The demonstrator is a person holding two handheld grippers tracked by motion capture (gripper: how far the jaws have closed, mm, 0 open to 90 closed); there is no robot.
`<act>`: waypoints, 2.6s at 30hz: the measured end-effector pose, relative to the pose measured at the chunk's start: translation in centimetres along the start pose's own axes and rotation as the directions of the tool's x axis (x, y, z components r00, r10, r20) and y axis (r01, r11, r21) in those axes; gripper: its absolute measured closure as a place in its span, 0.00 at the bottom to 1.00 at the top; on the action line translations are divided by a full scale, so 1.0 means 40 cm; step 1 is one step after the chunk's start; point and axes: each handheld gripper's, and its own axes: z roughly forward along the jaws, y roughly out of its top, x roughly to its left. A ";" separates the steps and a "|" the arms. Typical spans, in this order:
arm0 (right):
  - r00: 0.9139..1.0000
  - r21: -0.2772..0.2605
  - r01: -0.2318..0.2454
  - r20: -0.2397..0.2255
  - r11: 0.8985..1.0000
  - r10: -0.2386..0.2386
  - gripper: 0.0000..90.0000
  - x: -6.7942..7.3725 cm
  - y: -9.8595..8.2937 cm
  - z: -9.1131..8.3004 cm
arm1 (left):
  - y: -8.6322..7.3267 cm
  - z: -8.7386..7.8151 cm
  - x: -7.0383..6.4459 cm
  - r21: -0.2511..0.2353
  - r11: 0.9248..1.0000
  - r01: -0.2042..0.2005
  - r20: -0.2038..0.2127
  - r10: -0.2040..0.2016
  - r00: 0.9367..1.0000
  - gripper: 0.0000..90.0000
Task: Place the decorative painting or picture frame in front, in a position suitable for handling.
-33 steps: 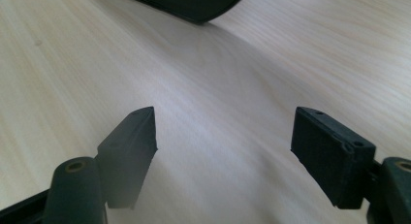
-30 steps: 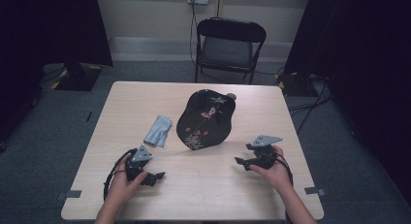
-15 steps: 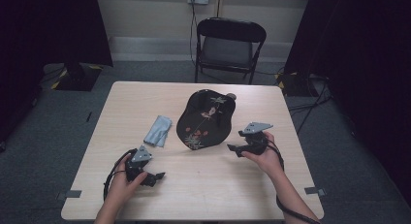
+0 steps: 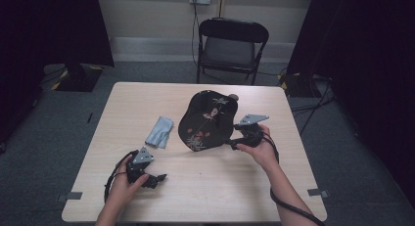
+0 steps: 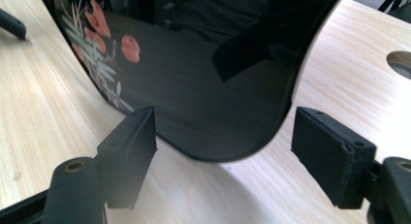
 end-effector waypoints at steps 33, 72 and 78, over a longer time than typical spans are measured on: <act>0.998 -0.043 -0.022 -0.057 0.999 0.020 0.32 0.025 -0.021 -0.028 | -0.001 -0.001 -0.001 0.003 1.000 -0.001 0.001 0.001 1.000 0.09; 0.998 -0.136 -0.049 -0.036 0.990 0.044 0.51 0.027 0.156 -0.160 | -0.002 -0.001 -0.003 0.000 1.000 0.004 0.003 -0.004 1.000 0.09; 0.998 -0.139 -0.040 -0.051 0.990 0.033 0.54 0.026 0.185 -0.146 | -0.002 -0.001 -0.003 0.000 1.000 0.005 0.002 -0.005 1.000 0.09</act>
